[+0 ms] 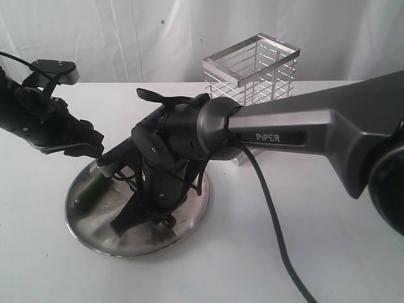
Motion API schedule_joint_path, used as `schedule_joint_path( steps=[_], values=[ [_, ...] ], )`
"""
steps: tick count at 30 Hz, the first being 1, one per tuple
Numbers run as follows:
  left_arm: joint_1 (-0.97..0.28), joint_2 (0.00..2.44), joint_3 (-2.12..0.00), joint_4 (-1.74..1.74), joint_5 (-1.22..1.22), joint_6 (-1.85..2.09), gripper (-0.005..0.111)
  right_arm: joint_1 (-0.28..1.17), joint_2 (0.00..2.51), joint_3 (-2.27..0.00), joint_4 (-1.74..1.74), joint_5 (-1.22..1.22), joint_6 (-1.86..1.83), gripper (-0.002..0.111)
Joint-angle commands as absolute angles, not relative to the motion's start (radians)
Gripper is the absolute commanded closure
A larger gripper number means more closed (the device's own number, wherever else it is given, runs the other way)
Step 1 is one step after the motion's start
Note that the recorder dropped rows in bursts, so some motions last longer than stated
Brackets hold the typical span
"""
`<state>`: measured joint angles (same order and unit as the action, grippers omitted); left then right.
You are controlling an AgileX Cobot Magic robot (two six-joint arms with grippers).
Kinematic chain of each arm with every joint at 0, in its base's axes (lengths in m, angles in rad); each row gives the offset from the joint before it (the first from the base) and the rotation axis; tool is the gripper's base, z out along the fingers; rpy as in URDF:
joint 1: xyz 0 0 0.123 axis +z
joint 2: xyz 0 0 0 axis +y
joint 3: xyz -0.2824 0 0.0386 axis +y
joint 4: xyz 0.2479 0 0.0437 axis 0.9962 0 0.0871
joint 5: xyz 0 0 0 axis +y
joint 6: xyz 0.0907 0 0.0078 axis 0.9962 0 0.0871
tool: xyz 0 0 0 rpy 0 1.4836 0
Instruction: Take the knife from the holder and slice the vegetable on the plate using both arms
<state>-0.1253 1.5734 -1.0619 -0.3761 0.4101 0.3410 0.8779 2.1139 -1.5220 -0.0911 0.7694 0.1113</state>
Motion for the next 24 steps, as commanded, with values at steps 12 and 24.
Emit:
schedule_joint_path(
  steps=[12, 24],
  values=[
    [-0.122, 1.563, -1.058, -0.396, 0.433, 0.336, 0.048, 0.889, 2.095, -1.529, -0.080, 0.760, 0.104, 0.108],
    [-0.122, 1.563, -1.058, -0.396, 0.429, 0.336, 0.048, 0.889, 2.120, -1.529, -0.080, 0.748, 0.102, 0.108]
  ],
)
